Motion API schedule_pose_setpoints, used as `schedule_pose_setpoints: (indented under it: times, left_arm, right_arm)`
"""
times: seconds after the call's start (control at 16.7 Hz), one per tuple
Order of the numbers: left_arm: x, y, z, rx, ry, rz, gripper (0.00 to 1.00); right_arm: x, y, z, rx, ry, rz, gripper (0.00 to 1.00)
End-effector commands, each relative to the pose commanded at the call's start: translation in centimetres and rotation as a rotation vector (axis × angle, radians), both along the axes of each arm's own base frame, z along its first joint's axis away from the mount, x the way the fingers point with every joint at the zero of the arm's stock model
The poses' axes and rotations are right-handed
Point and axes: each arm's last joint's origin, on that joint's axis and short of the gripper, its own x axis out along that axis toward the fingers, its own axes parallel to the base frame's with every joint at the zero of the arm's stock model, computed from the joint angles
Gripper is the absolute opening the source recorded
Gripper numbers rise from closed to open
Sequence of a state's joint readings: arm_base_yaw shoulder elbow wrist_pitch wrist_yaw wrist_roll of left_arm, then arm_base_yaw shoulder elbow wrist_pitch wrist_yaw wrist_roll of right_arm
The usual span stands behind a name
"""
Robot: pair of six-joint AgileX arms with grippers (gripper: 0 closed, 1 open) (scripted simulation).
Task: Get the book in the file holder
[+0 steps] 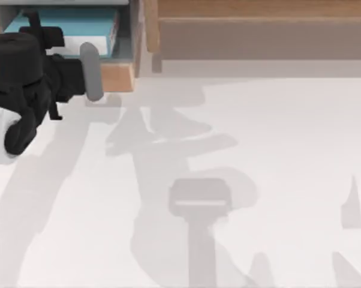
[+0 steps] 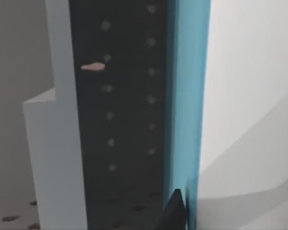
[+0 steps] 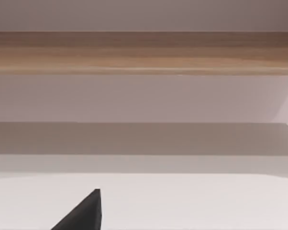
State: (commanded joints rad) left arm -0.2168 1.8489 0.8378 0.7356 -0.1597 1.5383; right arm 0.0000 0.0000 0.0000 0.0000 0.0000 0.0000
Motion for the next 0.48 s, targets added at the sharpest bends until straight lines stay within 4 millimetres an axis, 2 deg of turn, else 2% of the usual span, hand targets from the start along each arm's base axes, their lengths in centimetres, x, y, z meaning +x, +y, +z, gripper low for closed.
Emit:
schedule_pose_setpoints:
  times: [0.3, 0.48]
  left_arm:
    - [0.00, 0.00, 0.00, 0.000, 0.000, 0.000, 0.98]
    - [0.00, 0.00, 0.00, 0.000, 0.000, 0.000, 1.00]
  right_arm:
    - [0.00, 0.00, 0.00, 0.000, 0.000, 0.000, 1.00]
    - [0.00, 0.00, 0.00, 0.000, 0.000, 0.000, 1.00]
